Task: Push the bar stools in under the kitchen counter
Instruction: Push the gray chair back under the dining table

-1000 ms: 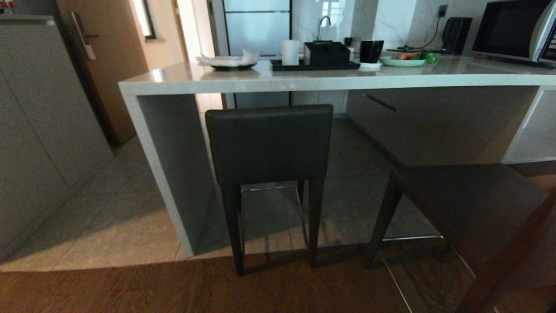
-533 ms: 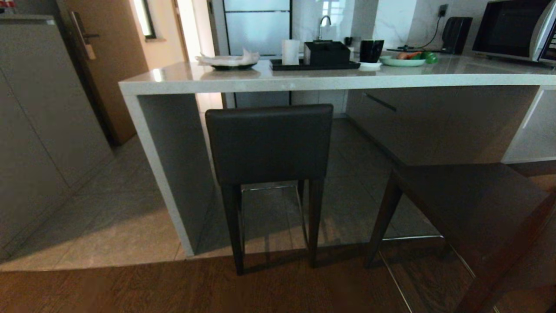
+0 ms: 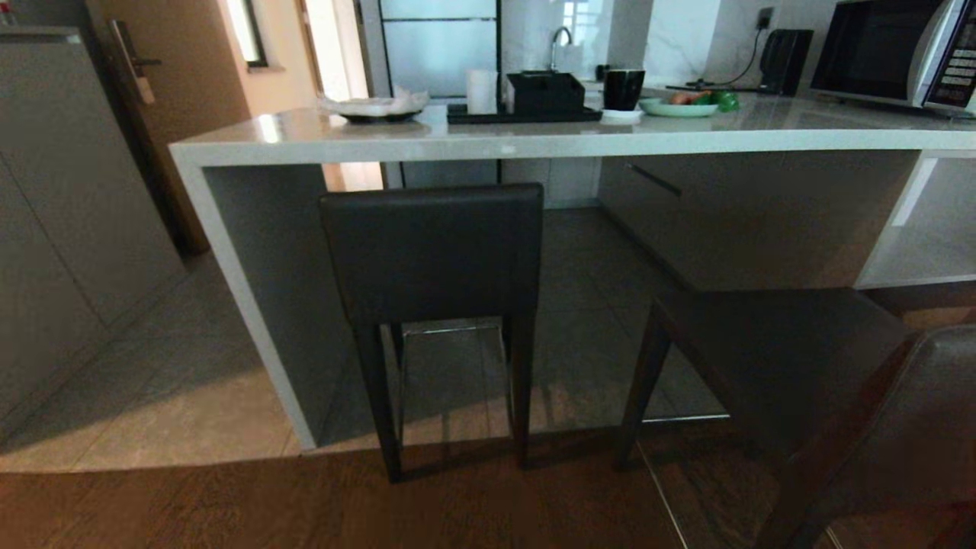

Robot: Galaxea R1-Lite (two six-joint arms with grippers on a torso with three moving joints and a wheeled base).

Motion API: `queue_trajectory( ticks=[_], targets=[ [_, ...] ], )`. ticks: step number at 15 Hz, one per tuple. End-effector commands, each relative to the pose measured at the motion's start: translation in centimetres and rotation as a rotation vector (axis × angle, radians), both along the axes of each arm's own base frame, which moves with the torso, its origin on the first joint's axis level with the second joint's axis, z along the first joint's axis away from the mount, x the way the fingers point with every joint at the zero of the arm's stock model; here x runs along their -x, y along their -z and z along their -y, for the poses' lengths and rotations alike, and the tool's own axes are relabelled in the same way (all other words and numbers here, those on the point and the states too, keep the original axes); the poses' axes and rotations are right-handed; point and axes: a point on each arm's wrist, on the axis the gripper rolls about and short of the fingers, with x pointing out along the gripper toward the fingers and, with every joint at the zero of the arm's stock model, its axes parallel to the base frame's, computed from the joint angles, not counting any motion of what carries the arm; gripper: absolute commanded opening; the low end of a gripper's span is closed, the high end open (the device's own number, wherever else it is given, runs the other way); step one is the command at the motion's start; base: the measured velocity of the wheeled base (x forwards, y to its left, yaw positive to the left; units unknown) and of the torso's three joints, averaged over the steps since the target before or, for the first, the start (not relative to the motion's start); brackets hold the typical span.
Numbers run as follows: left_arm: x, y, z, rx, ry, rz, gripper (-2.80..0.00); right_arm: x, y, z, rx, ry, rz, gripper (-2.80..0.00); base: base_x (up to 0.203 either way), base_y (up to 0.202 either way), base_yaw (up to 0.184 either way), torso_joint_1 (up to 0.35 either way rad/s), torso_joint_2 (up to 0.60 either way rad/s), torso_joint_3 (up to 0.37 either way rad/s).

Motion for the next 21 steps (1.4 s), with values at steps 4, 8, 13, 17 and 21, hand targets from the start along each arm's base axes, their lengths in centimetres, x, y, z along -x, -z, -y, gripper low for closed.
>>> queue_trajectory(
  ticks=[4,8,13,17,21],
  targets=[
    [-0.02,0.04,0.0,0.0,0.001,-0.003,-2.8,-0.02,0.06,0.0,0.0,-0.001,-0.004,-2.8,0.0,-0.196,0.002,0.002,0.0,0.004],
    [-0.02,0.04,0.0,0.0,0.001,-0.003,-2.8,-0.02,0.06,0.0,0.0,-0.001,-0.004,-2.8,0.0,-0.198,0.002,0.006,0.0,0.004],
    [-0.02,0.04,0.0,0.0,0.001,-0.003,-2.8,-0.02,0.06,0.0,0.0,-0.001,-0.004,-2.8,0.0,-0.195,0.002,0.0,0.0,0.001],
    [-0.02,0.04,0.0,0.0,0.001,-0.003,-2.8,-0.02,0.06,0.0,0.0,-0.001,-0.004,-2.8,0.0,-0.196,0.001,0.002,0.0,0.0],
    [-0.02,0.04,0.0,0.0,0.001,-0.003,-2.8,-0.02,0.06,0.0,0.0,-0.001,-0.004,-2.8,0.0,-0.197,0.003,0.003,0.0,0.003]
  ],
)
